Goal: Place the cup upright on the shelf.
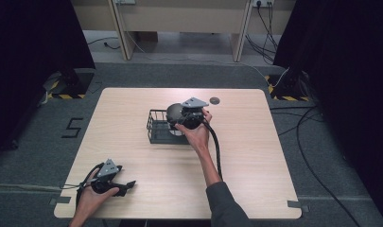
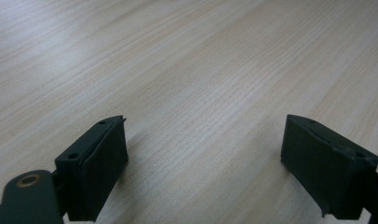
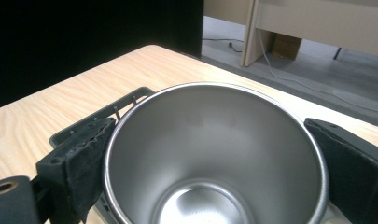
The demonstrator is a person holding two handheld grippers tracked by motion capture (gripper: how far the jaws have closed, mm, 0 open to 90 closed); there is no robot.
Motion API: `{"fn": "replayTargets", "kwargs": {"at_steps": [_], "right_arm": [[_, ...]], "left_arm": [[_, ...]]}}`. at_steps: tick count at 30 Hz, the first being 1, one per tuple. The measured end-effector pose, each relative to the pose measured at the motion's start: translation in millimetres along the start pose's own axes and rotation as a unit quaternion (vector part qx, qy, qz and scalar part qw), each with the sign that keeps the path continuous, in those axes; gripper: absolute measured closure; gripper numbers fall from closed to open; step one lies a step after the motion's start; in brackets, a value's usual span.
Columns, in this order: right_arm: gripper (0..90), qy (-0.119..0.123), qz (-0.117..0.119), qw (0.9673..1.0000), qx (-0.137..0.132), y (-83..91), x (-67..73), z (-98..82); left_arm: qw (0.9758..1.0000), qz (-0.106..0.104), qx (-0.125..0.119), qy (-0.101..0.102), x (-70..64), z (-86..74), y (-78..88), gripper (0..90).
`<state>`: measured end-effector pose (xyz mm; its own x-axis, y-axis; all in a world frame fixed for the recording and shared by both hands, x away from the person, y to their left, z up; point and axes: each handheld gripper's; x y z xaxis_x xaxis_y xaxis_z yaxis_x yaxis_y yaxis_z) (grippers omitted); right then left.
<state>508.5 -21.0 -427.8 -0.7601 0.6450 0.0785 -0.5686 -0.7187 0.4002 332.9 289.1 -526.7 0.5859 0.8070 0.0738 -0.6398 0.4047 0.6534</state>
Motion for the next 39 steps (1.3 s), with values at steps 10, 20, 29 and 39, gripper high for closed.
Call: {"fn": "replayTargets", "kwargs": {"at_steps": [10,20,29,39], "right_arm": [[6.2,0.011,0.036,0.9993,0.001,6.8,-6.0,-2.9],[5.6,0.015,0.033,0.9993,-0.003,6.3,-5.2,-1.2],[8.7,0.018,0.033,0.9979,-0.053,20.8,1.1,23.5],[14.9,0.018,0.036,0.9976,-0.056,38.2,3.3,22.4]], "left_arm": [[1.0000,0.001,0.000,0.000,-0.2,-0.2,0.1,13.6],[1.0000,0.001,0.000,0.000,-0.2,-0.2,0.1,13.6],[1.0000,0.001,-0.001,0.001,-0.3,-0.2,0.1,13.6],[1.0000,0.001,-0.001,0.002,-0.5,-0.3,0.2,13.6]]}}
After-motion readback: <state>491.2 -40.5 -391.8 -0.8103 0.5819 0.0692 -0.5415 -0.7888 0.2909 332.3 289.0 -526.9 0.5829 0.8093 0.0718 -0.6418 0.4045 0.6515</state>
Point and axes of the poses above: each handheld gripper's, and its own axes: y roughly backward along the jaws, z roughly out of its top, x roughly to its left, and after that the axes turned 8 degrees about z, right-handed
